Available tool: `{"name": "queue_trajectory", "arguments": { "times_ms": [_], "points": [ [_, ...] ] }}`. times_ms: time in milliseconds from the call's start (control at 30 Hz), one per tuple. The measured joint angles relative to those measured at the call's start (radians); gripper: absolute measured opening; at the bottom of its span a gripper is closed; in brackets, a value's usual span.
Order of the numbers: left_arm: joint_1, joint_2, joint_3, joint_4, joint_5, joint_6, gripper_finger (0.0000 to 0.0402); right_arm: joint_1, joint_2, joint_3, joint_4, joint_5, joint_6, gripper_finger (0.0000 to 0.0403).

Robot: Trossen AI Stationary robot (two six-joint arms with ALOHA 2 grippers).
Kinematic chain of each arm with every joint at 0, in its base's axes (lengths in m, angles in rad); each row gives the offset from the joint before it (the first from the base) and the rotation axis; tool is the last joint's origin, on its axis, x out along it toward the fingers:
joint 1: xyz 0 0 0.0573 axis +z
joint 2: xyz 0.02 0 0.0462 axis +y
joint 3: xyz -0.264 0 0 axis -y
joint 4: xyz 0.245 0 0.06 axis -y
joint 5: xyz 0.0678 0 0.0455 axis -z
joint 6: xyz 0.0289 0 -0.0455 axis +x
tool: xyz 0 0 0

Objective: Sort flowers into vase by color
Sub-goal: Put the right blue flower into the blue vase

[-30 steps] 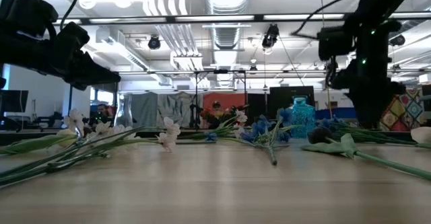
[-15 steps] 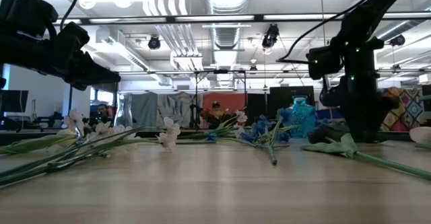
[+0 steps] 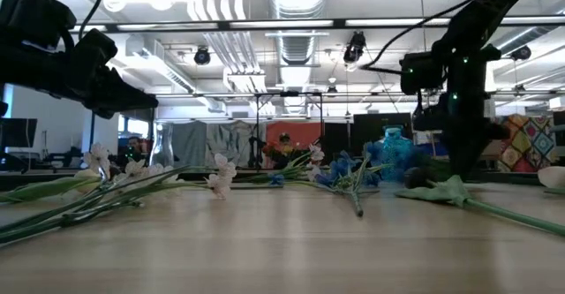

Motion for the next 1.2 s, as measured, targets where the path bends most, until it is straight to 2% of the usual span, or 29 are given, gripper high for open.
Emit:
{"name": "queue_trajectory", "arguments": {
  "times_ms": [367, 767, 1000, 1200],
  "points": [
    [0.000, 0.000, 0.000, -0.009, 0.000, -0.019, 0.0000, 0.003, -0.072, 0.040, 0.097, 0.019, 0.002, 0.0018],
    [0.000, 0.000, 0.000, -0.011, 0.000, -0.024, 0.0000, 0.073, -0.068, 0.038, 0.363, 0.021, 0.068, 0.0017],
    [0.000, 0.000, 0.001, -0.012, 0.000, -0.030, 0.0000, 0.119, -0.026, 0.037, 0.585, 0.025, 0.102, 0.0017],
    [0.000, 0.000, 0.001, -0.012, 0.000, -0.050, 0.0000, 0.148, -0.055, 0.037, 0.844, 0.046, -0.028, 0.0017]
  ]
}}
